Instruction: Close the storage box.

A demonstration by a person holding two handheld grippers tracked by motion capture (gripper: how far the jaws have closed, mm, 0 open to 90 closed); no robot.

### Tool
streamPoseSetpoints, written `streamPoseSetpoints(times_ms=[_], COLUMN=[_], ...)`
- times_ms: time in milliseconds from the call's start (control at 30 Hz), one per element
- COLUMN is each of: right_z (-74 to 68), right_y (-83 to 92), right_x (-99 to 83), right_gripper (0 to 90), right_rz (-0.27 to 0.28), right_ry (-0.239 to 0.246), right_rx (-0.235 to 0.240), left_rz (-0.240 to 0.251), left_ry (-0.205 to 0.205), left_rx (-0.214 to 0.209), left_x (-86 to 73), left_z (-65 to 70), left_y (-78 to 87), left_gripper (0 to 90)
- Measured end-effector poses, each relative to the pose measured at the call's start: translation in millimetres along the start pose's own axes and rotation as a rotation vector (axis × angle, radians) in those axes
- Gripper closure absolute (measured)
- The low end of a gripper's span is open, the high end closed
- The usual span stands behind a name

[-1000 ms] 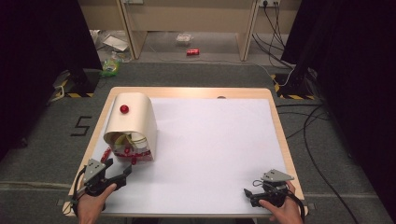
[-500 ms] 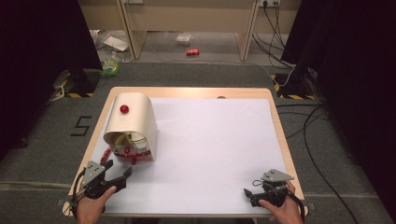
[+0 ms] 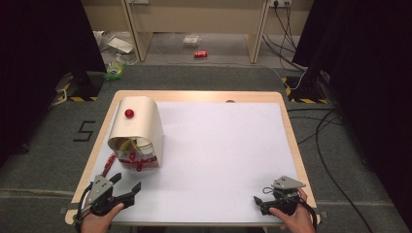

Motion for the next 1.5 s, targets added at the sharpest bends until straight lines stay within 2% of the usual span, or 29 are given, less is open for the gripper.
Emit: streamPoseSetpoints(times_ms=[700,900,1100,1200,1500], right_z=[0.1,0.0,0.0,0.0,0.0], right_y=[0.0,0.0,-0.1,-0.1,-0.1], right_x=[0.0,0.0,-0.1,-0.1,-0.1], right_gripper=[0.3,0.3,0.3,0.3,0.2], right_rz=[0.001,0.001,0.001,0.002,0.002], right_ry=[0.002,0.0,0.001,0.001,0.001], right_rx=[-0.001,-0.001,-0.001,-0.001,-0.001], left_rz=[-0.048,-0.073,-0.075,-0.079,-0.077], left_ry=[-0.05,-0.074,-0.103,-0.119,-0.12], left_rx=[-0.032,-0.031,-0.037,-0.035,-0.035], left_x=[-30.8,-39.3,-42.2,-44.4,-52.2], left_z=[24.5,28.2,34.8,36.1,36.2], left_y=[10.2,11.6,16.7,18.3,23.6], left_gripper=[17.9,17.9,17.9,17.9,17.9])
Point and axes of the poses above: each handheld gripper's, and its own axes: y roughly backward along the jaws, x roughly out of its top, z roughly to its right, the point moved 6 cm from there along -y, roughly forward along the jaws, and after that the axes turned 6 degrees about x, right-handed, at the moved point
